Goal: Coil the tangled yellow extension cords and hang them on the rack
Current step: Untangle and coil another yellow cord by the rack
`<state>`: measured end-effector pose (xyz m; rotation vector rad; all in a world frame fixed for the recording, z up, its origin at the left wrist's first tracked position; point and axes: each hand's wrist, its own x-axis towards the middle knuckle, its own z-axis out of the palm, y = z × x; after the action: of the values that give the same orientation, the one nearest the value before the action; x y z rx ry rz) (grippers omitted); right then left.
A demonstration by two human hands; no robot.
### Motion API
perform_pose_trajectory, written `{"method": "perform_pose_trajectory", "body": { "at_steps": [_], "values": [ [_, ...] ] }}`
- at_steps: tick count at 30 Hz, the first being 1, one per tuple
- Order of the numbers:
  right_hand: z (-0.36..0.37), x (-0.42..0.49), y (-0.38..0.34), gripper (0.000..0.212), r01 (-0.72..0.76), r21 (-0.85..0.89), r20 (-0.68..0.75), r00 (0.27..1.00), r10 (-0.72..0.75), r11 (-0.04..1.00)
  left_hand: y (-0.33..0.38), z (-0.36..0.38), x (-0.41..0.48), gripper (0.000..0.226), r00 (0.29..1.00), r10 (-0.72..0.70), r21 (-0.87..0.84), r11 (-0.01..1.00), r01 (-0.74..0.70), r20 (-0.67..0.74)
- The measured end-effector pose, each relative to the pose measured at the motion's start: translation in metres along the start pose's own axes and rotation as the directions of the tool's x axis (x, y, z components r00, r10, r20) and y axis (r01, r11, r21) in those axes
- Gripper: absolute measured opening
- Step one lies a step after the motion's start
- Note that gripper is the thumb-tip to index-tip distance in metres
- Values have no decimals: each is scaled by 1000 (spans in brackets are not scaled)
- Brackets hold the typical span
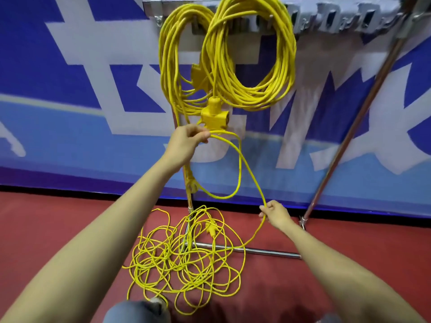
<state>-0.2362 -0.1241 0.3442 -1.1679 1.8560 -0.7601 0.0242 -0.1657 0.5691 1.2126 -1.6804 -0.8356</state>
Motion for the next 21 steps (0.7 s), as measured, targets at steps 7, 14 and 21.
{"method": "perform_pose_trajectory", "body": {
  "at_steps": [7,14,21],
  "values": [
    [-58,5,-100,17,272,98,-358,907,-221,957,-61,38,-19,18,977,-202,15,979,203,-66],
    [-126,-37,-189,26,402,-221,-310,835,-455,888,-57,59,-32,15,963,-270,112,957,267,15],
    [-144,-76,-166,23,71,-663,-138,967,-215,745,-29,92,-62,20,972,-224,35,974,222,76]
  ]
}}
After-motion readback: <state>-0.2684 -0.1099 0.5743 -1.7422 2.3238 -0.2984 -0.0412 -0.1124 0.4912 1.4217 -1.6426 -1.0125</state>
